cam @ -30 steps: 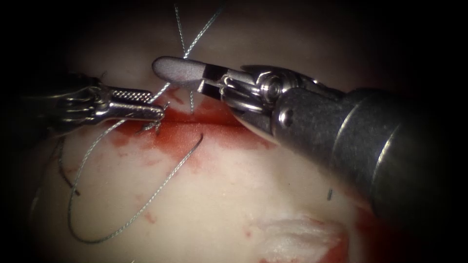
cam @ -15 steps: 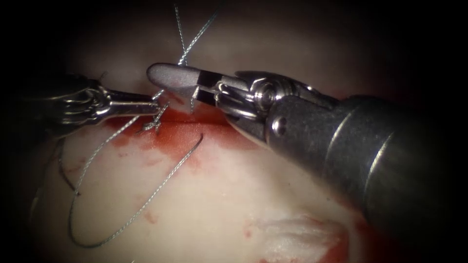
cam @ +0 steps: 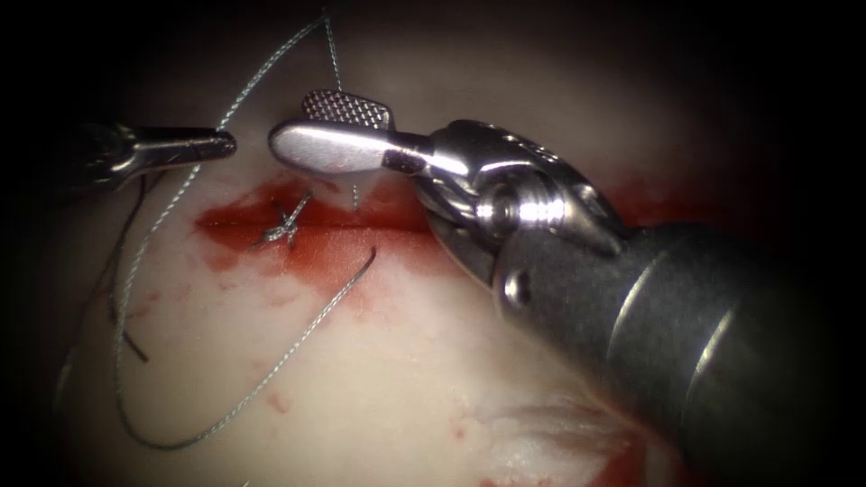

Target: Wound Closure

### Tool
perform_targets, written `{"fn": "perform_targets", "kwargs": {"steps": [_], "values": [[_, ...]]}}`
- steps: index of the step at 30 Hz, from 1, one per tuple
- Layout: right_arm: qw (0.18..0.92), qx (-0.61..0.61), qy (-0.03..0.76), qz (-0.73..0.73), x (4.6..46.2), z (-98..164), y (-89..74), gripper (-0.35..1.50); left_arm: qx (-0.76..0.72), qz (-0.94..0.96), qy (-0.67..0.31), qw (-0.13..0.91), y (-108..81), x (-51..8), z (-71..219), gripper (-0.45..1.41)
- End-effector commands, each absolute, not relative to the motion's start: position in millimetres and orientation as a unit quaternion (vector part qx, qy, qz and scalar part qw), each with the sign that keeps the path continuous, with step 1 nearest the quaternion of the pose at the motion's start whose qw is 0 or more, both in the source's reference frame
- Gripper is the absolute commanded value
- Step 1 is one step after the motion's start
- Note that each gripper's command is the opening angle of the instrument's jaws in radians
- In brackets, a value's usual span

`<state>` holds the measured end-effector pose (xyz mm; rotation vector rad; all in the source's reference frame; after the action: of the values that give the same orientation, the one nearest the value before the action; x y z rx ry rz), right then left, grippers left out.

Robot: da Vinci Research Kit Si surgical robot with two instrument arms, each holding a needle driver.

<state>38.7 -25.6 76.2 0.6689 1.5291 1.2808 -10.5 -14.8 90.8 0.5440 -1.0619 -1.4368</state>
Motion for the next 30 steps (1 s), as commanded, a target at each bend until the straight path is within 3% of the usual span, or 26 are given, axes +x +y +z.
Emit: {"fn": "perform_targets", "kwargs": {"steps": [1,3,13,18,30], "values": [[0.499,0.276,0.632,0.526,38.8,76,-24.6,-0.35,0.262,-0.611,-0.487,0.567,-13.4,-11.0,90,-0.45],[0.528,0.286,0.596,0.533,38.8,78,-25.3,-0.35,0.275,-0.600,-0.556,0.505,-13.3,-11.6,90,-0.45],[0.592,0.374,0.528,0.481,41.5,82,-29.1,-0.35,0.255,-0.562,-0.670,0.412,-12.8,-13.6,90,-0.45],[0.604,0.426,0.515,0.434,43.7,81,-32.2,-0.35,0.178,-0.461,-0.727,0.478,-11.7,-13.7,90,-0.45],[0.516,0.616,0.516,0.299,47.3,76,-38.1,-0.35,0.114,-0.468,-0.726,0.491,-10.1,-12.0,94,-0.45]]}}
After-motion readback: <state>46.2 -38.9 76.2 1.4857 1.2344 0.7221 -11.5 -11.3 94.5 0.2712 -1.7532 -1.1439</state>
